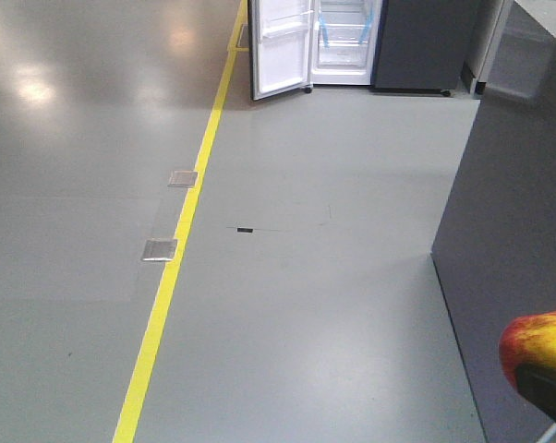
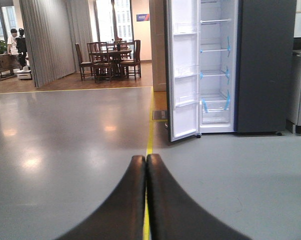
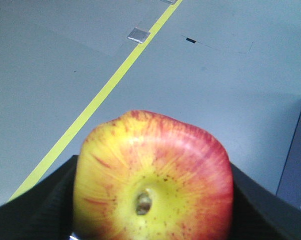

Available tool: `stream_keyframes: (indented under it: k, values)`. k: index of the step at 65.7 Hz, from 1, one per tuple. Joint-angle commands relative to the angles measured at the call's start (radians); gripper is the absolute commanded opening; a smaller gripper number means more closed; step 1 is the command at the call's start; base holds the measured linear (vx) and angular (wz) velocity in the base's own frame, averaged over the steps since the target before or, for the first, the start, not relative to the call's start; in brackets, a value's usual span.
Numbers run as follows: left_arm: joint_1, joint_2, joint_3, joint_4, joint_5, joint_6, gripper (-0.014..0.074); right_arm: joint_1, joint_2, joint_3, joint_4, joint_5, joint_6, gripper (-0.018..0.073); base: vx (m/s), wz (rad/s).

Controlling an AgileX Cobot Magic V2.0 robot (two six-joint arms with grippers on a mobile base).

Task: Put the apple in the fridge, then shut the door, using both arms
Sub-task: 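Drive the base away from the counter toward the open fridge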

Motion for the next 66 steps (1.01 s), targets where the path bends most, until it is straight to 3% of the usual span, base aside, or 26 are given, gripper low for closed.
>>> stream_keyframes:
  k: [1, 66]
  values:
    - [-0.005, -0.016, 0.028, -0.001, -0.070, -0.009, -0.0006, 0.001, 0.003, -0.026, -0.002, -0.071, -0.007, 0.0133, 0.24, 0.11]
    - [-0.005, -0.016, 0.028, -0.001, -0.070, -0.009, -0.0006, 0.001, 0.003, -0.026, -0.002, -0.071, -0.007, 0.0133, 0.27, 0.07]
